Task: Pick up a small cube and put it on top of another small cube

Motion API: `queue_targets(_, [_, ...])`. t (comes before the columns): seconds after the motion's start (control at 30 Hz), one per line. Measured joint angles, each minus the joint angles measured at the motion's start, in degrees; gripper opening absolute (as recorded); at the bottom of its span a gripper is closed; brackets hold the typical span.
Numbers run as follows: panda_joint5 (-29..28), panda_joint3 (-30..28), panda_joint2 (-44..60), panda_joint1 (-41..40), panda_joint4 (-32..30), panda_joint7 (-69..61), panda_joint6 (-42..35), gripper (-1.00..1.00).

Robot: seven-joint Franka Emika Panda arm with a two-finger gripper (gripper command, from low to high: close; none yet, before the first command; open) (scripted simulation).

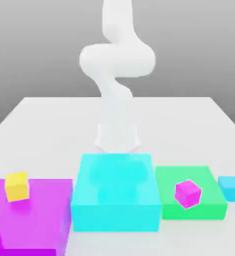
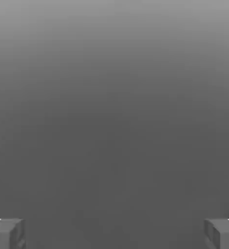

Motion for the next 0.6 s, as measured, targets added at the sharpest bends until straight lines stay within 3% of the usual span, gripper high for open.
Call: queue_targets(0.6, [-3.3, 13.4, 37.7, 20.3, -11.8, -21.9, 18.1, 0.00])
